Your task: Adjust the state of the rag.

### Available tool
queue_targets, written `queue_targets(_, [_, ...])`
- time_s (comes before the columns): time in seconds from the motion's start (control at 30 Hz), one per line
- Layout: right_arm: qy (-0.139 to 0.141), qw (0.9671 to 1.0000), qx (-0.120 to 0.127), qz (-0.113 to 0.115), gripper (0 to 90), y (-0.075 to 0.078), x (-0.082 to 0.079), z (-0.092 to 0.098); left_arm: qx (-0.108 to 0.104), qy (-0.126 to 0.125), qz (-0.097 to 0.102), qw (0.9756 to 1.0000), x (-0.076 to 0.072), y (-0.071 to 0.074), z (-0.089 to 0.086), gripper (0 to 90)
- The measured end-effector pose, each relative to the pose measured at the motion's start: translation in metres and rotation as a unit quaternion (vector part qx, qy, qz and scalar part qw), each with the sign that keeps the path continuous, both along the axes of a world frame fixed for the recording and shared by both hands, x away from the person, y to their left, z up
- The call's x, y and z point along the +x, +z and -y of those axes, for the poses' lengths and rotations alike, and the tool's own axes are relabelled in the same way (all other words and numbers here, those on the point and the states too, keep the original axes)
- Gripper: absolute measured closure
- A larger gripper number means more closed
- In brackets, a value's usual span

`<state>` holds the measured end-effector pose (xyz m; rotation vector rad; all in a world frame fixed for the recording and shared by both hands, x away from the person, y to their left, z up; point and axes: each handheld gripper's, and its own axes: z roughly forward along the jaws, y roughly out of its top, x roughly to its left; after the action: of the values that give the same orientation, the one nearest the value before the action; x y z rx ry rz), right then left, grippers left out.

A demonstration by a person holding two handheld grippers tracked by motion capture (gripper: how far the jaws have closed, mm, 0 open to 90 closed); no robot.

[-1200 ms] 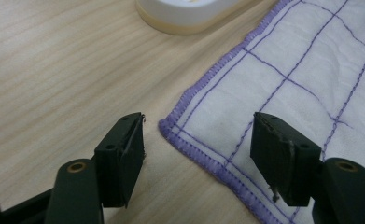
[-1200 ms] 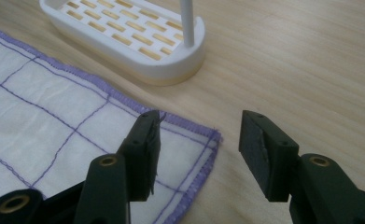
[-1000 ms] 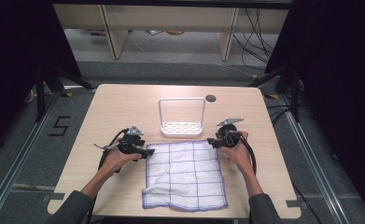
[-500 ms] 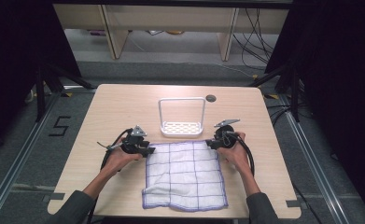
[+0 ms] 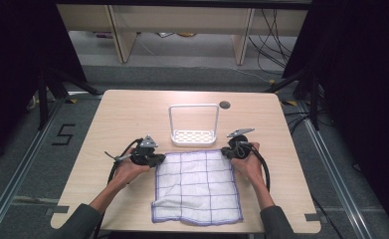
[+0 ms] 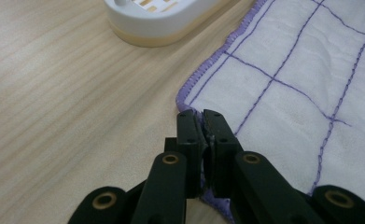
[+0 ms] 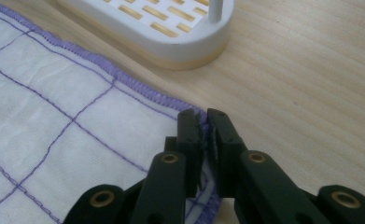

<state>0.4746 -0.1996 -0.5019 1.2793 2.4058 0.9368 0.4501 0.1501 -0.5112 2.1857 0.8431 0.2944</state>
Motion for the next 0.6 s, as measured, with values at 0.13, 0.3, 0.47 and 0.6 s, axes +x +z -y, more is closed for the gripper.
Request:
queue_targets(0.13, [0.024, 0.9994, 0.014, 0.018, 87.2, 0.007, -0.001, 0.005, -0.005, 0.002, 0.005, 1.0, -0.001, 0.003, -0.001, 85.8])
queue_targets(0.3, [0.025, 0.9993, 0.018, 0.022, 87.5, 0.017, -0.006, 0.009, -0.013, 0.005, 0.014, 0.9998, 0.0, 0.01, -0.006, 86.0])
queue_targets(0.47, [0.02, 0.9988, 0.032, 0.031, 87.7, 0.027, -0.01, 0.009, -0.016, 0.0, 0.026, 0.9995, -0.001, 0.018, -0.007, 86.1])
queue_targets(0.6, [0.021, 0.9987, 0.034, 0.033, 87.8, 0.036, -0.015, 0.01, -0.023, 0.004, 0.034, 0.9992, -0.002, 0.025, -0.009, 86.1])
